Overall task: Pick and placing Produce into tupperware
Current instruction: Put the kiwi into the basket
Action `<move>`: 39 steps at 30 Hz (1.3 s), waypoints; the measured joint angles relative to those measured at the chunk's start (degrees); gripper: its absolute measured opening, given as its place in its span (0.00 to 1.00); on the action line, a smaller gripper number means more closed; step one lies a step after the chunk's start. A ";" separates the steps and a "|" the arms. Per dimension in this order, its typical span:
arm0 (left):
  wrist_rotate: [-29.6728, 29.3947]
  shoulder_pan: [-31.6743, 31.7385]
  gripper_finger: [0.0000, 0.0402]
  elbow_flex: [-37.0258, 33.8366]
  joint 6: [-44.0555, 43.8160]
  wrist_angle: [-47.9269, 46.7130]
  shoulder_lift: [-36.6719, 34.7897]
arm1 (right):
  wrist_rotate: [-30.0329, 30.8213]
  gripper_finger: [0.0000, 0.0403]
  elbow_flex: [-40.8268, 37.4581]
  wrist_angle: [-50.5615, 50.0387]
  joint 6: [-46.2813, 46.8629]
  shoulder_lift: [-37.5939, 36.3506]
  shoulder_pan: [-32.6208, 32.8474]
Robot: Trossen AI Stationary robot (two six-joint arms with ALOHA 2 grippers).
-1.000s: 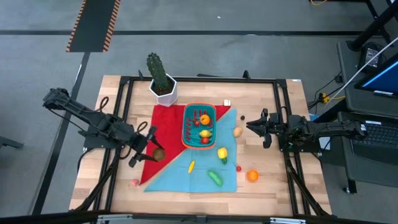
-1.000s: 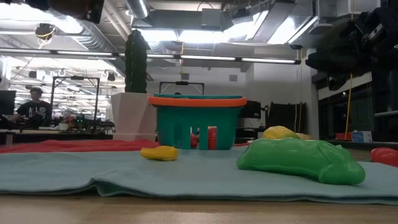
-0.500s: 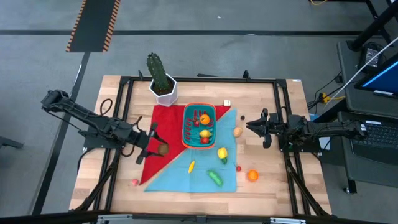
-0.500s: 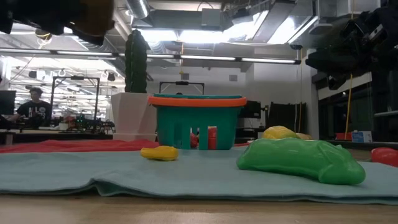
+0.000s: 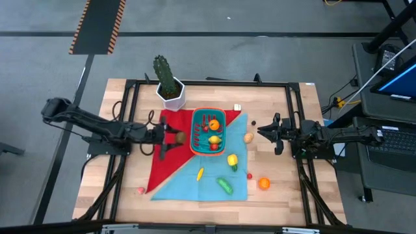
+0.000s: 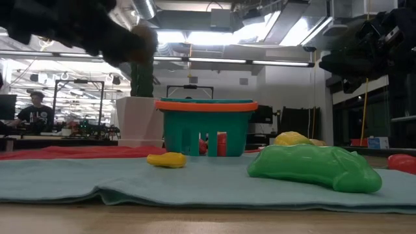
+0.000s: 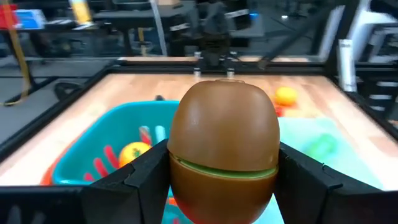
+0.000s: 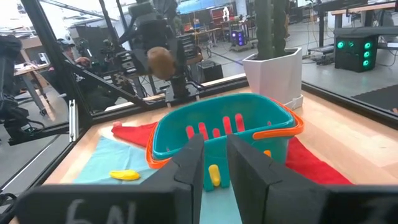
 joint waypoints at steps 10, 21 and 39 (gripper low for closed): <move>3.83 7.50 0.56 -0.01 -1.37 10.37 8.76 | 0.21 0.18 0.00 0.04 -4.93 0.00 0.01; 5.09 7.89 0.56 5.43 2.95 14.38 18.23 | 0.17 0.18 0.01 0.02 -4.15 0.00 0.02; 8.81 9.82 0.56 22.54 5.00 -6.89 26.84 | -0.15 0.18 0.00 -1.00 -4.11 0.00 0.00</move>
